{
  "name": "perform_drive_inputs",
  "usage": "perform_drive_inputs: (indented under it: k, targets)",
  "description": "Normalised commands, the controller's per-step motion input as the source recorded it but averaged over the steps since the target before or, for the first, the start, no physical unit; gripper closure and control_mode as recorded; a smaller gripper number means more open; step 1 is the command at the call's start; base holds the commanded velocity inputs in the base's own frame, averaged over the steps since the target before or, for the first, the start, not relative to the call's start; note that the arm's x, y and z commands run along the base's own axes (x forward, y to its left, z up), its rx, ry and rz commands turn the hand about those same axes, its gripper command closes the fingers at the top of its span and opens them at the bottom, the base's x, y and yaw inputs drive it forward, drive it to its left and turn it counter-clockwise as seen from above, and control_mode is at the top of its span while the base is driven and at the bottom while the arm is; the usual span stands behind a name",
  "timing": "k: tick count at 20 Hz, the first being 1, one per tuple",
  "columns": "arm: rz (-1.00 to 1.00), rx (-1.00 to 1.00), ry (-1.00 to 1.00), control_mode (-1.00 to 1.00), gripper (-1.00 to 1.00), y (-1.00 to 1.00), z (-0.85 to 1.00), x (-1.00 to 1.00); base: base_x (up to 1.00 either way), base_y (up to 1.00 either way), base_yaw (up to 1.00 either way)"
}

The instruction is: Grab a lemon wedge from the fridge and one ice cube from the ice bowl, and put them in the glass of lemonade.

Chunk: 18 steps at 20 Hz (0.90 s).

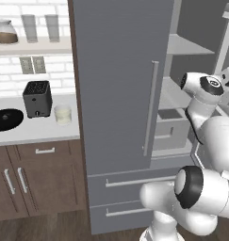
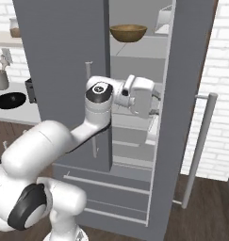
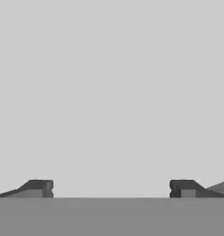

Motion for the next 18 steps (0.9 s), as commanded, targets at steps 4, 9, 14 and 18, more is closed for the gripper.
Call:
perform_drive_inputs:
  k: [4,9,14,18]
  targets:
    - [-0.19,0.01,0.04,-1.0,-1.0,-0.8,0.0,0.0,0.0,0.0,0.0]
    - [-0.12,0.01,0.0,-1.0,-1.0,-0.08,0.06,0.0,0.0,0.0,0.0]
    - [-0.09,0.02,0.0,-1.0,-1.0,0.41,0.4,0.0,0.0,0.0,0.0]
    - [0.0,0.14,-0.16,-1.0,-1.0,0.65,0.11,-0.48,0.0,0.0,0.0]
